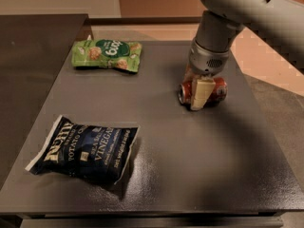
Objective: Place coke can upright
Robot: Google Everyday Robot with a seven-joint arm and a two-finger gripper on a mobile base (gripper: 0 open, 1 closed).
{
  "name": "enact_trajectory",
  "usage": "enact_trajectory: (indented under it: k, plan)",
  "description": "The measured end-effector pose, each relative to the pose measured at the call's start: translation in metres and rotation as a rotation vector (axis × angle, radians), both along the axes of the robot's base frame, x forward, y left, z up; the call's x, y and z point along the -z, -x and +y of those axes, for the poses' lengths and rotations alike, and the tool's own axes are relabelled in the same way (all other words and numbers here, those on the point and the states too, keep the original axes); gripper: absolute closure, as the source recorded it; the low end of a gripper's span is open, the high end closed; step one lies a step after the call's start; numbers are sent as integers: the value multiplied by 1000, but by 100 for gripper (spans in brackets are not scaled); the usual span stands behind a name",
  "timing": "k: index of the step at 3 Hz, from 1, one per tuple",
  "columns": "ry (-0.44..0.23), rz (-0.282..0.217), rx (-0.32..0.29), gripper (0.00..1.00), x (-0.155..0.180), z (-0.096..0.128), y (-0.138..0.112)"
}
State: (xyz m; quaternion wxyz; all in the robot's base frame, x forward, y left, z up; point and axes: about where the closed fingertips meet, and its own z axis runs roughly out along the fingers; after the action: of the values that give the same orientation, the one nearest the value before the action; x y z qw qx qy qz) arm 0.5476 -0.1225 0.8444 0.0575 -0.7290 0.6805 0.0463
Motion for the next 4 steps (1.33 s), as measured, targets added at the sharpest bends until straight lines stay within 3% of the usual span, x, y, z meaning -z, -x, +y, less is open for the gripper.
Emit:
enact_trajectory:
  k: [1,2,3,4]
  plan:
    - [0,-7,5,65,-5,-2,-3]
    - [-55,-19,37,89,-23,-1,-10]
    - [-196,-35,117,100,-47,-3,-18]
    - [-377,-28,207,100,-64,-3,-17]
